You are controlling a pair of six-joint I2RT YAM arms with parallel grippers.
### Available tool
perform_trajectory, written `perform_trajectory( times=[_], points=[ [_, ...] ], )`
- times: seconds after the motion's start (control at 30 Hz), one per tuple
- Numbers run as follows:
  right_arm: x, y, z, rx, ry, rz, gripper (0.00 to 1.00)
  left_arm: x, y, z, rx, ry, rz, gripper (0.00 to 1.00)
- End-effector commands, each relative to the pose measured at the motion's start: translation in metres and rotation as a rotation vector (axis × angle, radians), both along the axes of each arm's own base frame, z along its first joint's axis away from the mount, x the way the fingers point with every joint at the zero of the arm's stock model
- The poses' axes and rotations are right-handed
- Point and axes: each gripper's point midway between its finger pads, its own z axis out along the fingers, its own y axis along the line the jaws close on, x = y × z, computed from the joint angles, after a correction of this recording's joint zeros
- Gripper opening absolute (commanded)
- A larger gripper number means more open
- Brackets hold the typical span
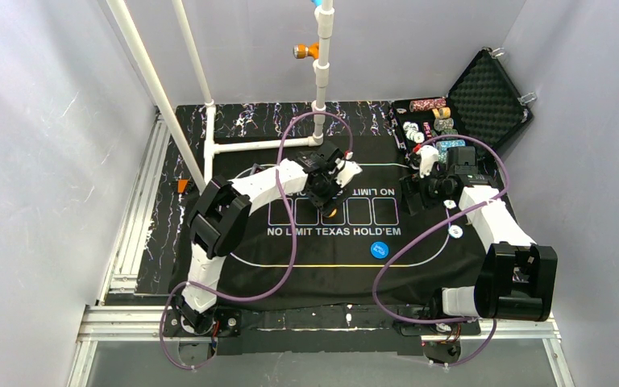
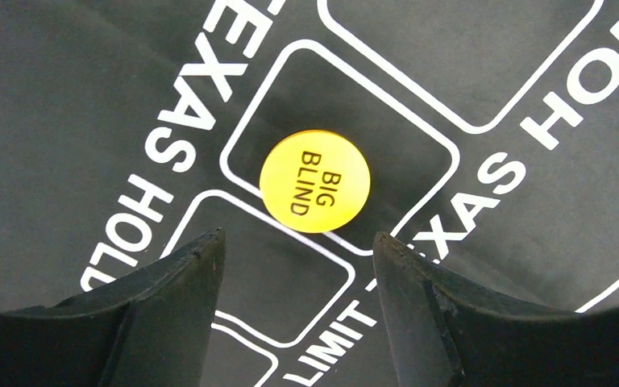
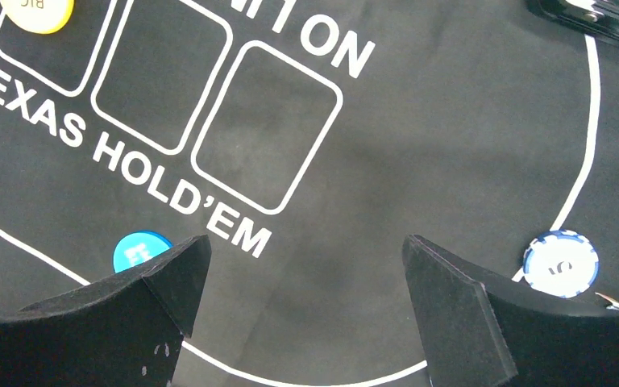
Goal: Distribute texas hold em gaming equipment
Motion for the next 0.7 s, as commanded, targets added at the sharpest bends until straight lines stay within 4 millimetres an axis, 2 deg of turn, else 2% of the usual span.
perform_trajectory(
  times=[0.0, 0.67],
  points=[
    [0.013, 0.001, 0.022, 0.031, -0.081, 0.002, 0.98, 0.001, -0.016, 0.01, -0.019, -0.036, -0.005, 0.65],
    [0.013, 0.002, 0.019, 0.044, -0.064, 0.013, 0.98, 0.0, -0.026, -0.025, 0.046, -0.022, -0.021, 0.63]
  ],
)
